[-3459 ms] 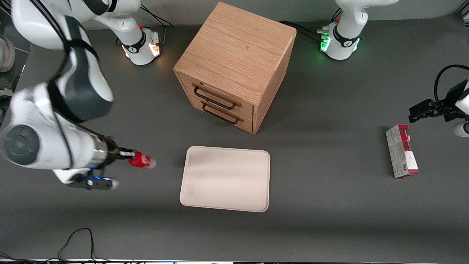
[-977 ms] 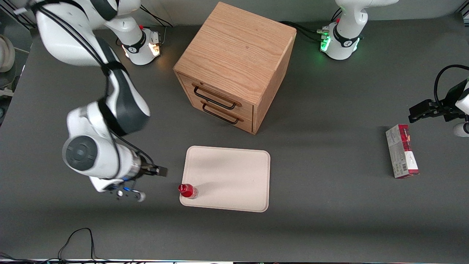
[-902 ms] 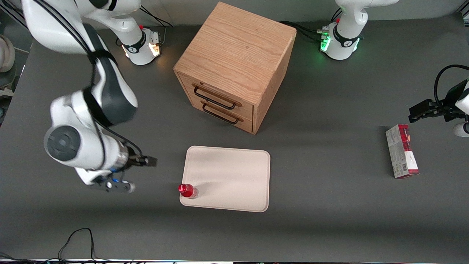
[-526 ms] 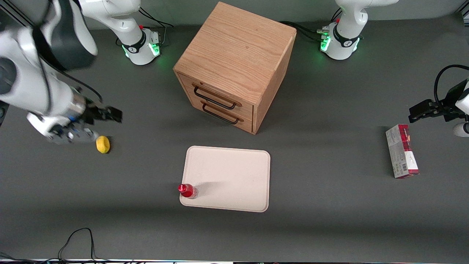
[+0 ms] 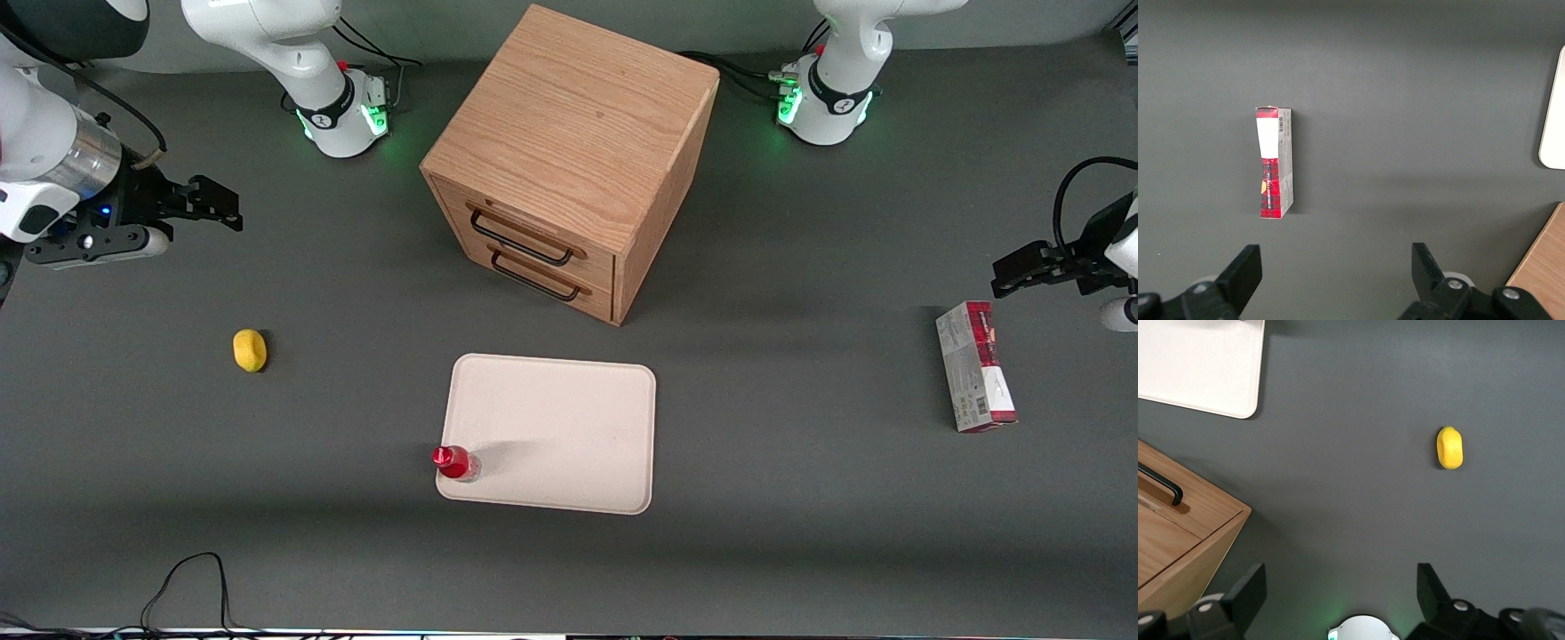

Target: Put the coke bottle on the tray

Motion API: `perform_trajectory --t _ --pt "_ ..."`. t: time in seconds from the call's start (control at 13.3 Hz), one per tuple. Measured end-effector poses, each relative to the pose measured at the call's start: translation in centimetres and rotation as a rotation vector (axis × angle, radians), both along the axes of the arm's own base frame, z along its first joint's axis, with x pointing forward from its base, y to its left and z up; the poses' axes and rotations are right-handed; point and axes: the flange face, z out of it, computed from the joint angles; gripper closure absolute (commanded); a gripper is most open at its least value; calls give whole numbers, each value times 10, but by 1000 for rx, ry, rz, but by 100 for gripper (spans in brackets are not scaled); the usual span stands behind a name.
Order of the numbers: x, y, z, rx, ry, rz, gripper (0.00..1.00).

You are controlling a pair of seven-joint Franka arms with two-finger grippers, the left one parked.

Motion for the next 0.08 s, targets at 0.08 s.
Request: perform_trajectory --t 0.08 --pt "2 1 -1 0 2 2 0"
